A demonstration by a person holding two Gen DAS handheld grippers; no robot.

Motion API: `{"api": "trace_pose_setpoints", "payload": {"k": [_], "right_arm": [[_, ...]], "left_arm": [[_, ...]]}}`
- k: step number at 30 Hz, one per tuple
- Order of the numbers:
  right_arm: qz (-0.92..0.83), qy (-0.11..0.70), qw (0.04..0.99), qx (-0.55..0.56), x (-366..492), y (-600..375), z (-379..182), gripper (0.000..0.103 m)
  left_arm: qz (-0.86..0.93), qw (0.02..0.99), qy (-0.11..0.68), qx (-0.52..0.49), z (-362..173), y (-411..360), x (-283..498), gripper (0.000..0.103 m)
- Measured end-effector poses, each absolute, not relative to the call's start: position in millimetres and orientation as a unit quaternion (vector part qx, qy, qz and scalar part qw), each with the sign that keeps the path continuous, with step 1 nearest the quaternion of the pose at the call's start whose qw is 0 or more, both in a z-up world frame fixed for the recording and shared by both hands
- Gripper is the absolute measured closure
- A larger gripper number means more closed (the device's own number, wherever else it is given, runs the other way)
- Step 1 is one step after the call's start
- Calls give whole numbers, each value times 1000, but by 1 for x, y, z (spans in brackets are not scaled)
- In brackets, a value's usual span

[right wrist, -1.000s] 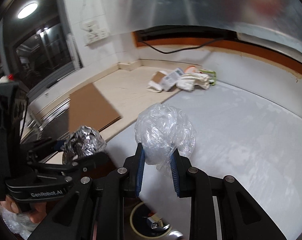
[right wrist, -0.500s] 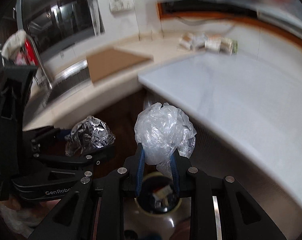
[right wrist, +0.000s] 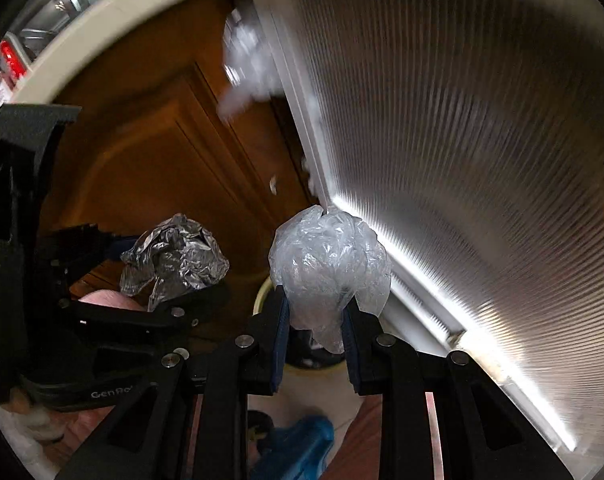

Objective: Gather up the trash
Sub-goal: 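Carry the foil and plastic bag down over the floor bin, then open both tools to drop the foil and bag into the bin, then raise both tools back toward the paper cup and tissue on the counter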

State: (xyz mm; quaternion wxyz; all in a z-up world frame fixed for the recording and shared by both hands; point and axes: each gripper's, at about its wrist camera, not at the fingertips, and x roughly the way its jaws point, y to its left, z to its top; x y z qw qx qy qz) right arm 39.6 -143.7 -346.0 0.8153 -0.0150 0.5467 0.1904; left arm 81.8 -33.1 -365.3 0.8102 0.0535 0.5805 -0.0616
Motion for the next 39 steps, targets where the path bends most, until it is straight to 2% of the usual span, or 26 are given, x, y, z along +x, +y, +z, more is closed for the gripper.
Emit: {"api": "trace_pose_setpoints", "payload": {"k": [9, 17, 22, 25, 28, 39], "right_arm": [[194, 611, 767, 3, 78, -142, -428, 79], [205, 629, 750, -8, 112, -127, -460, 77], [217, 633, 743, -3, 120, -122, -463, 74], [224, 631, 743, -2, 124, -119, -463, 68], [235, 628, 742, 0, 125, -116, -458, 68], [248, 610, 753, -7, 119, -102, -438, 66]], "left_arm": [[-52, 774, 629, 55, -435, -25, 107, 33], [-37, 758, 649, 42, -457, -14, 119, 33], [-41, 753, 656, 31, -464, -7, 121, 33], [-52, 753, 656, 27, -467, -9, 123, 32], [-63, 757, 649, 43, -464, -17, 121, 23], [-62, 766, 639, 50, -454, -24, 115, 22]]}}
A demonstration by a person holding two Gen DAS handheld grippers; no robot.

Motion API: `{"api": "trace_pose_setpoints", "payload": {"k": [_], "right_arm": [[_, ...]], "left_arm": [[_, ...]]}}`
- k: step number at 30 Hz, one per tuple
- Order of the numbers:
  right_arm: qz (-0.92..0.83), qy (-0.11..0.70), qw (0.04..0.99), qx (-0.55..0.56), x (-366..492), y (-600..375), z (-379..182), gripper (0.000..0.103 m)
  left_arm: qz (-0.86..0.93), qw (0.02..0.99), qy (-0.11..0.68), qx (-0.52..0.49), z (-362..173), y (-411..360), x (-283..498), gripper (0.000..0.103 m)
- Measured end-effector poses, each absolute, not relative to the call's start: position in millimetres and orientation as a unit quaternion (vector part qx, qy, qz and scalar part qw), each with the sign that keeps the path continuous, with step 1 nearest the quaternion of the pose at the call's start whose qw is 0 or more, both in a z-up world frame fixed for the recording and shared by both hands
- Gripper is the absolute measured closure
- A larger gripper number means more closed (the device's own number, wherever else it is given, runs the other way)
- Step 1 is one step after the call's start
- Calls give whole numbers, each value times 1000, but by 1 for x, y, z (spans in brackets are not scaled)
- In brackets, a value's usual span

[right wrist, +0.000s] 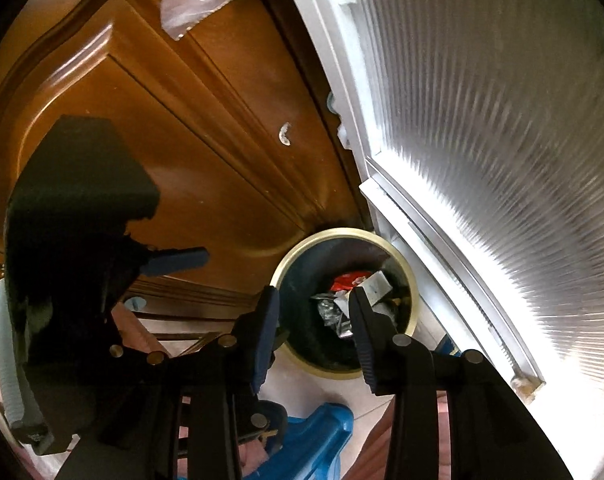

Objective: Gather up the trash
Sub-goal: 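Raise both tools back toward the paper cup and tissue on the counter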

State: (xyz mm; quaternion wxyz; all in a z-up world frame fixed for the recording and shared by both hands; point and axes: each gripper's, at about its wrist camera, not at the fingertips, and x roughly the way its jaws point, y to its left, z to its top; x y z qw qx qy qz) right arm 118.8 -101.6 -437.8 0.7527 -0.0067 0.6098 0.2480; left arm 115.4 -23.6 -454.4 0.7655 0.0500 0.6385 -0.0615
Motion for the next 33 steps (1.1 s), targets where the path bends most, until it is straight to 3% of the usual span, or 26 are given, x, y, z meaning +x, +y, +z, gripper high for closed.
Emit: {"api": "trace_pose_setpoints", "payload": {"k": [14, 19, 33], "right_arm": [[218, 587, 780, 0, 100, -115, -390, 66], [210, 573, 792, -1, 88, -122, -362, 66], [191, 484, 854, -17, 30, -139, -213, 66]], "left_arm": [[-57, 772, 631, 52, -410, -22, 92, 22], [-77, 783, 614, 61, -368, -26, 68, 22], [-121, 844, 520, 46, -220, -22, 23, 22]]}}
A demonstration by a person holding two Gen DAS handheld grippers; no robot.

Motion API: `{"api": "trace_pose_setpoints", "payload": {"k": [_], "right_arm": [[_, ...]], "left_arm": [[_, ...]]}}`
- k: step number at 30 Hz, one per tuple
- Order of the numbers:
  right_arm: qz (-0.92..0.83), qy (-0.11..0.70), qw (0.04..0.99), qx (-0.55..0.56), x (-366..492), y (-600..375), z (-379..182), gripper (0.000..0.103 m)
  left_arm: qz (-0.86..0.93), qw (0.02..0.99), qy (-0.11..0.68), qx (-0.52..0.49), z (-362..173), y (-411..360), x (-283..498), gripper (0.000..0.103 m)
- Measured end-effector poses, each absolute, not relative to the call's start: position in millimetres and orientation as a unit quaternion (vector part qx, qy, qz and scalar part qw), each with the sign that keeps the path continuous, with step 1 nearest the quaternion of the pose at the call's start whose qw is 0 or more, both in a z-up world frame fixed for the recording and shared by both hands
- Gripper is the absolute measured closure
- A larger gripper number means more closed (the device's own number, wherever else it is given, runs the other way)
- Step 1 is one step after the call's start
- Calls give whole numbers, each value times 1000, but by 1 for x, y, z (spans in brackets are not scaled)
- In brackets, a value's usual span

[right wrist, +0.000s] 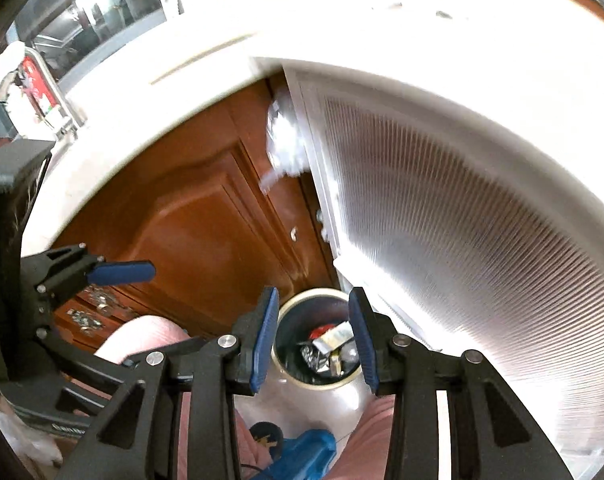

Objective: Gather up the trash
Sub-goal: 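Raise both tools back toward the paper cup and tissue on the counter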

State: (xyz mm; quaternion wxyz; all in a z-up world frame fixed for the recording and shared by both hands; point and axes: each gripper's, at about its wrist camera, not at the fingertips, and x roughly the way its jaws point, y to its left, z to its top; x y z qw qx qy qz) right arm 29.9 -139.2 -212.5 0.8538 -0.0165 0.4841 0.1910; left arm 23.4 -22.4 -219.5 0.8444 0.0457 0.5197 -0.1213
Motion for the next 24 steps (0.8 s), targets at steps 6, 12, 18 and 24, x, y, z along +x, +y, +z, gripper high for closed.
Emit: {"api": "trace_pose_setpoints", "payload": {"k": [6, 12, 18, 24], "right_arm": [[194, 444, 874, -24, 26, -140, -146, 66], [199, 406, 891, -46, 34, -138, -82, 66], [187, 370, 907, -73, 62, -142, -26, 59], [170, 355, 916, -74, 114, -152, 15, 55]], "left_arm": [[-137, 874, 464, 56, -150, -23, 16, 22], [-143, 894, 421, 61, -89, -22, 27, 22], [-130, 912, 381, 75, -37, -23, 58, 22], [-116, 914, 385, 50, -6, -20, 119, 22]]}}
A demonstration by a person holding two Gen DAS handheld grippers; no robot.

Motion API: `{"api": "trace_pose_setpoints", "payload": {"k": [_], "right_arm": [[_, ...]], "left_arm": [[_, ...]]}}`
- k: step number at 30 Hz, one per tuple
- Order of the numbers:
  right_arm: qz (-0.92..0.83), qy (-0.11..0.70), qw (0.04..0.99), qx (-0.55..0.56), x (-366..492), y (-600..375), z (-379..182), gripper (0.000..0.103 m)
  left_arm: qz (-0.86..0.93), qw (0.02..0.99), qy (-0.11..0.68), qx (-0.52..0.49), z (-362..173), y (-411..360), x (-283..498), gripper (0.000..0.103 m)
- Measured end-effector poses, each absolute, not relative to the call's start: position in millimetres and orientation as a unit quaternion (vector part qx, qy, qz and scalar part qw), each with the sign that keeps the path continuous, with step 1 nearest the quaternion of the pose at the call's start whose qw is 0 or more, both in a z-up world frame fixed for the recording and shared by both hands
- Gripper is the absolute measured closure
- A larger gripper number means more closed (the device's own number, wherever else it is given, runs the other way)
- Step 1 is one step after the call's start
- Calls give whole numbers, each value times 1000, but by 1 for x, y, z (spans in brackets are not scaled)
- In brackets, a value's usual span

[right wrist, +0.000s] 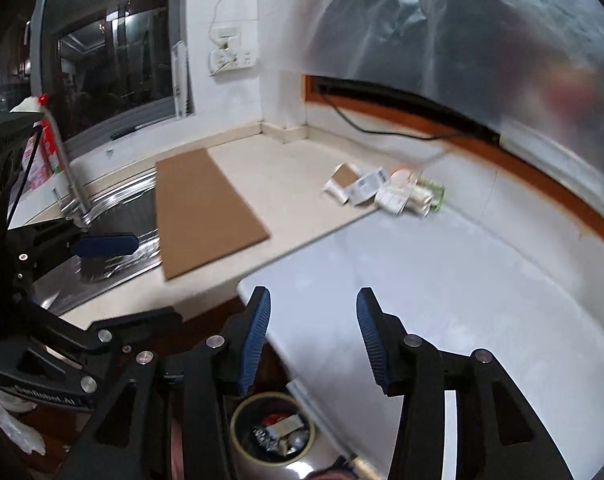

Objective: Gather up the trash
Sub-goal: 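Raise both tools back toward the paper cup and tissue on the counter, then grasp the brown paper cup with the left tool while the right tool grasps the white tissue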

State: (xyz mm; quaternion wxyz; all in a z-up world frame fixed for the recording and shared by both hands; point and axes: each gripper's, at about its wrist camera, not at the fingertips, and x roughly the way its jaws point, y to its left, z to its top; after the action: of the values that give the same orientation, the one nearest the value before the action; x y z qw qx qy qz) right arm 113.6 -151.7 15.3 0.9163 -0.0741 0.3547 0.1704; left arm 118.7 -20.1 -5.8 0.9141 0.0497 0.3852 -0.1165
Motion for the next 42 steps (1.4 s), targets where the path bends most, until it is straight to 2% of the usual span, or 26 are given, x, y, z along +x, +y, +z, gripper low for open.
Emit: {"api": "trace_pose_setpoints", "payload": {"k": [9, 15, 19, 23, 31, 33, 35, 38, 42], "right_arm": [[124, 386, 914, -14, 248, -196, 11, 55], [112, 416, 900, 64, 339, -232, -17, 55], [104, 439, 882, 138, 397, -256, -46, 55], [101, 455, 864, 191, 430, -265, -78, 55], [111, 466, 838, 262, 478, -260, -127, 55], [116, 464, 833, 278, 487, -258, -137, 50], [124, 449, 835, 293, 491, -255, -142, 34], [125, 432, 840, 304, 499, -251, -147, 24], [113, 432, 837, 317, 505, -248, -152, 22]], "left_arm": [[-89, 910, 405, 0, -1, -9, 245, 22], [-71, 909, 410, -32, -19, -5, 328, 22], [-60, 899, 427, -71, -41, 0, 388, 29], [-44, 892, 440, -90, -65, 2, 430, 36], [-25, 886, 450, -107, -107, 4, 480, 36], [-21, 887, 449, -110, -113, 5, 486, 36], [-23, 887, 447, -115, -119, 4, 493, 36], [-25, 885, 447, -124, -126, 6, 502, 36], [-22, 882, 454, -124, -135, 5, 508, 36]]}}
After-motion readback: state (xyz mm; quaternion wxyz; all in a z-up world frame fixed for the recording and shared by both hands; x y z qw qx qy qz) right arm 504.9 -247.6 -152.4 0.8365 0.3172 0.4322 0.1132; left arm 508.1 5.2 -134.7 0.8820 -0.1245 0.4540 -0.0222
